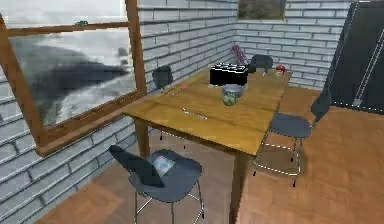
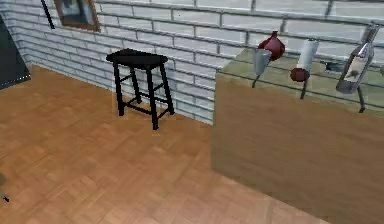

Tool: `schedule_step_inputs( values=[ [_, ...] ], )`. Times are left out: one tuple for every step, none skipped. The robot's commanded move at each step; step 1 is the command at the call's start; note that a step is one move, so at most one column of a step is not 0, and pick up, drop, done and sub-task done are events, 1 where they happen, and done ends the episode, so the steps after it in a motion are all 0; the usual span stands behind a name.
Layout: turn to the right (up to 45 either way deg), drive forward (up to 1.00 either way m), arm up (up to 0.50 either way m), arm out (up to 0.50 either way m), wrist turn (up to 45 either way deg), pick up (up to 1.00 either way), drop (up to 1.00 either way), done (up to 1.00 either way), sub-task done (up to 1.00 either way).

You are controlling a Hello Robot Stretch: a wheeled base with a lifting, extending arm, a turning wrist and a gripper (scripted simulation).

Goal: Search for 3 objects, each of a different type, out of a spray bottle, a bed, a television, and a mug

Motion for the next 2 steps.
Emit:
schedule_step_inputs(
  values=[
    [45.0,0.0,0.0,0.0,0.0,0.0,0.0,0.0,0.0],
    [45.0,0.0,0.0,0.0,0.0,0.0,0.0,0.0,0.0]
  ],
)
